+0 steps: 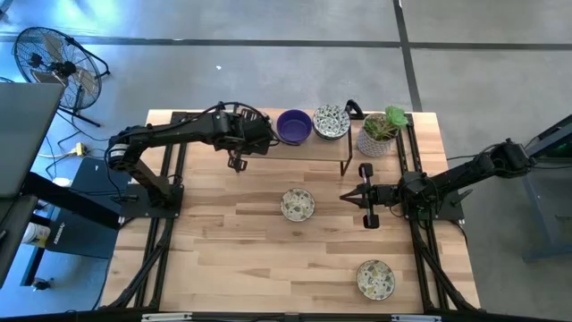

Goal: Pick & Place Mini bowls
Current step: Put the top yellow patterned bowl on the shelf, then stack the bottom yellow patterned bowl on top of the yellow patterned bowl on the shelf

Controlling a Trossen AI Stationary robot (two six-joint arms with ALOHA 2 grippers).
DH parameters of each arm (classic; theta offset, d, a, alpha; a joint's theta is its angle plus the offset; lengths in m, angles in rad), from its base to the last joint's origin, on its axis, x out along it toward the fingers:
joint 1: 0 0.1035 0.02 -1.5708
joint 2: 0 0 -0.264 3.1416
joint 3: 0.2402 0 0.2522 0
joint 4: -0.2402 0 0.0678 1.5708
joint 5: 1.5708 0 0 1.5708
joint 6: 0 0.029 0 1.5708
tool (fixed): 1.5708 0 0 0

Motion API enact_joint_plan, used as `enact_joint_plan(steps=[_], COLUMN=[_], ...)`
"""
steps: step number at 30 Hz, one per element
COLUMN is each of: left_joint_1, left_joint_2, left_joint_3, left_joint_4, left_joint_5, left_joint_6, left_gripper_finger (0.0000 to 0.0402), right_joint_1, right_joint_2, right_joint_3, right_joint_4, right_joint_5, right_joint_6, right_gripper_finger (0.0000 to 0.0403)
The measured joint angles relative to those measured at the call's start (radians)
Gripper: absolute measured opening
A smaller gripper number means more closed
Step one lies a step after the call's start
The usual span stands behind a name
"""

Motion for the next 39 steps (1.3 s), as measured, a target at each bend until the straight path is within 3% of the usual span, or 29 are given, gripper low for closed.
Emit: enact_joint_plan(steps=[15, 21, 29, 34, 39], left_joint_1=[0.0, -0.011, -0.102, -0.203, -0.286], left_joint_2=[0.0, -0.057, -0.175, -0.251, -0.345], left_joint_3=[0.05, 0.052, 0.051, -0.049, -0.302], left_joint_4=[-0.024, -0.018, 0.03, 0.167, 0.46], left_joint_5=[0.008, 0.002, -0.023, -0.007, 0.081], left_joint_6=[0.001, -0.001, -0.025, -0.037, -0.005], left_gripper_finger=[0.0123, 0.0101, 0.0029, 0.0004, 0.0001], right_joint_1=[0.0, 0.0, 0.0, 0.0, 0.0], right_joint_2=[0.0, 0.0, 0.0, 0.0, 0.0], right_joint_3=[0.0, 0.0, 0.0, 0.0, 0.0], right_joint_4=[0.0, 0.0, 0.0, 0.0, 0.0], right_joint_5=[0.015, 0.016, 0.025, 0.027, 0.026], right_joint_6=[0.0, -0.001, -0.005, 0.013, 0.037], right_gripper_finger=[0.0, 0.0, 0.0, 0.0, 0.0])
